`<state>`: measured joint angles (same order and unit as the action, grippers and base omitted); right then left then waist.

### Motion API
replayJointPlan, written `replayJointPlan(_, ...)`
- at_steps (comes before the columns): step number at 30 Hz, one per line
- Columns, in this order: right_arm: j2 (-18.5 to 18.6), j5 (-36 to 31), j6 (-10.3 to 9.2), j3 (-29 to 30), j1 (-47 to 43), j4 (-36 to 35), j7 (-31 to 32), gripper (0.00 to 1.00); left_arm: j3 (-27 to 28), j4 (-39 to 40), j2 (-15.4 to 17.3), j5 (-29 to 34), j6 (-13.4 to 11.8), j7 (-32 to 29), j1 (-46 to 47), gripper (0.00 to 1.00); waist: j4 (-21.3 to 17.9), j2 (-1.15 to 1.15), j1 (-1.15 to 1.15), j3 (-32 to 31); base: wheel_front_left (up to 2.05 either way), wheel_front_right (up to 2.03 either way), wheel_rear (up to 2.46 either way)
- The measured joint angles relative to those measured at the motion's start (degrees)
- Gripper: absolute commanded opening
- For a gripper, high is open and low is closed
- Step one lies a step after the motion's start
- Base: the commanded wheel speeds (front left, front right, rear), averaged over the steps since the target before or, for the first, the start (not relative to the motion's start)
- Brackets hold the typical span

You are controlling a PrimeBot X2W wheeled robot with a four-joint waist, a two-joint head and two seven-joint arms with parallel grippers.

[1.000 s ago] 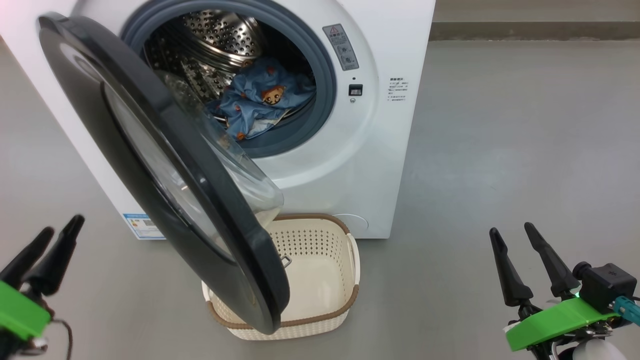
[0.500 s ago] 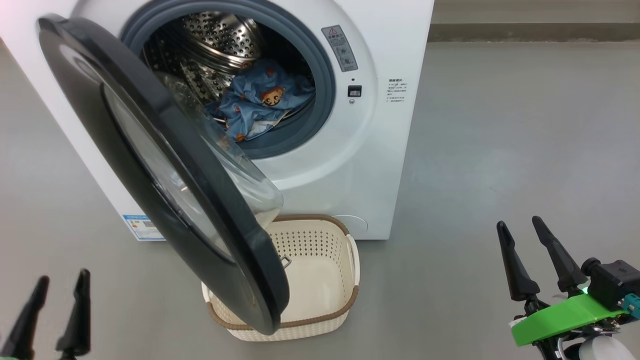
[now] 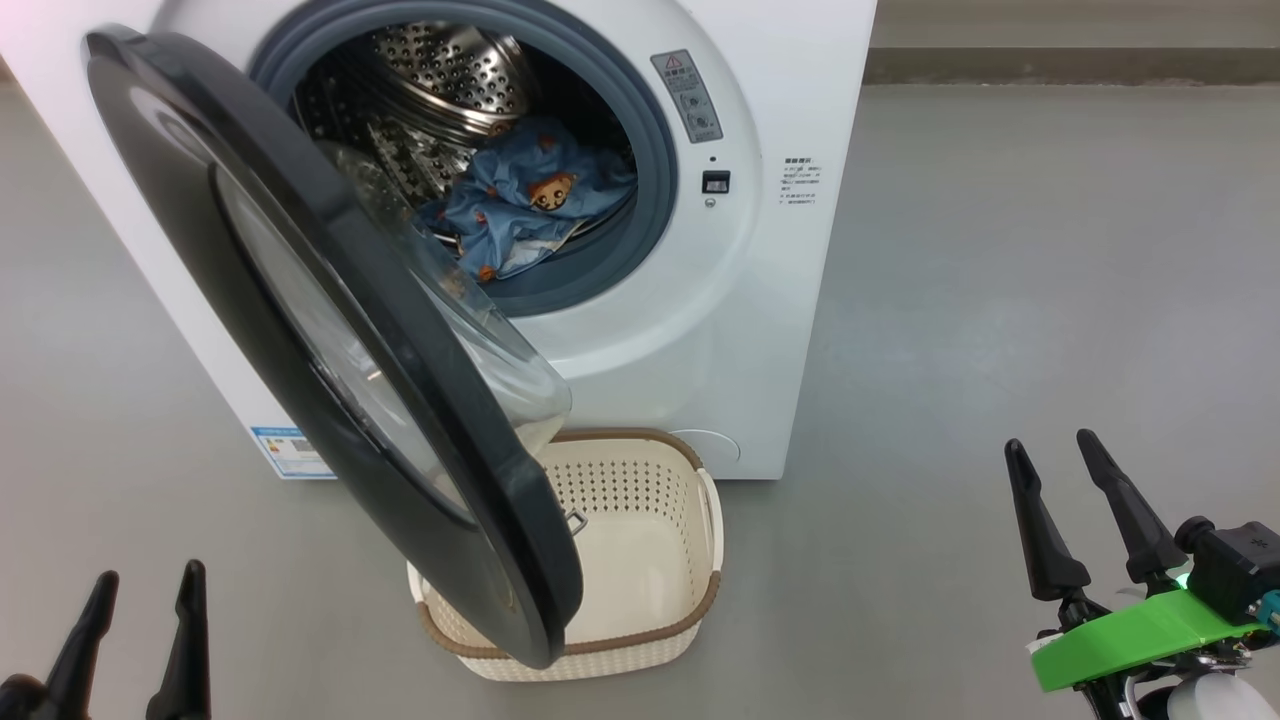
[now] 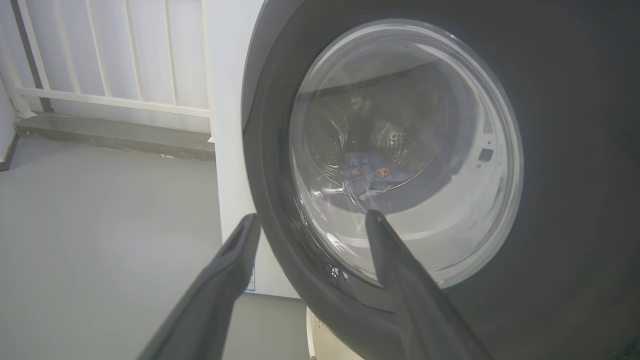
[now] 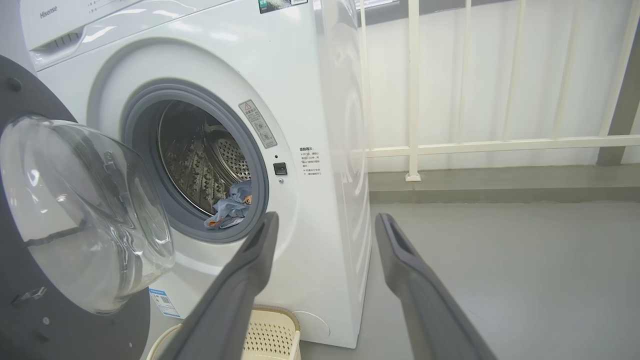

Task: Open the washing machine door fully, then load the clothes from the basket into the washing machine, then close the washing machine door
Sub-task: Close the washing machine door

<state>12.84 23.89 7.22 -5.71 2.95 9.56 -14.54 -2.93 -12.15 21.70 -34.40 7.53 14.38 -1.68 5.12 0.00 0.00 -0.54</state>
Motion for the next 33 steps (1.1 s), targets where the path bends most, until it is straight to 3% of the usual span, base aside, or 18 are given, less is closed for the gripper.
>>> replayJointPlan(11, 0.01, 0.0, 0.0, 0.01, -0.02, 0.0, 0.0, 1.0, 1.52, 0.98, -1.67, 4.66, 0.0, 0.01, -1.07, 1.0, 0.14, 0.0, 0.0, -0.4, 0.0, 0.0, 0.0)
replayJointPlan(31, 0.08, 0.01, 0.0, -0.18, -0.02, 0.1, 0.0, 1.0, 1.59, 0.4, -3.46, 4.86, 0.0, 0.01, -1.04, 1.0, 0.9, 0.0, 0.0, -0.86, 0.0, 0.0, 0.0)
replayJointPlan(32, 0.11, 0.01, 0.0, -0.4, -0.02, 0.18, 0.0, 0.99, 1.58, 0.4, -3.49, 4.87, 0.0, 0.01, -1.03, 1.0, 1.07, 0.0, 0.0, -0.87, 0.0, 0.0, 0.0)
replayJointPlan(33, 0.24, 0.04, 0.0, -0.76, -0.02, 0.32, 0.0, 0.64, 1.57, 0.4, -3.5, 4.9, 0.0, 0.01, -1.02, 1.0, 1.29, 0.0, 0.0, -0.87, 0.0, 0.0, 0.0)
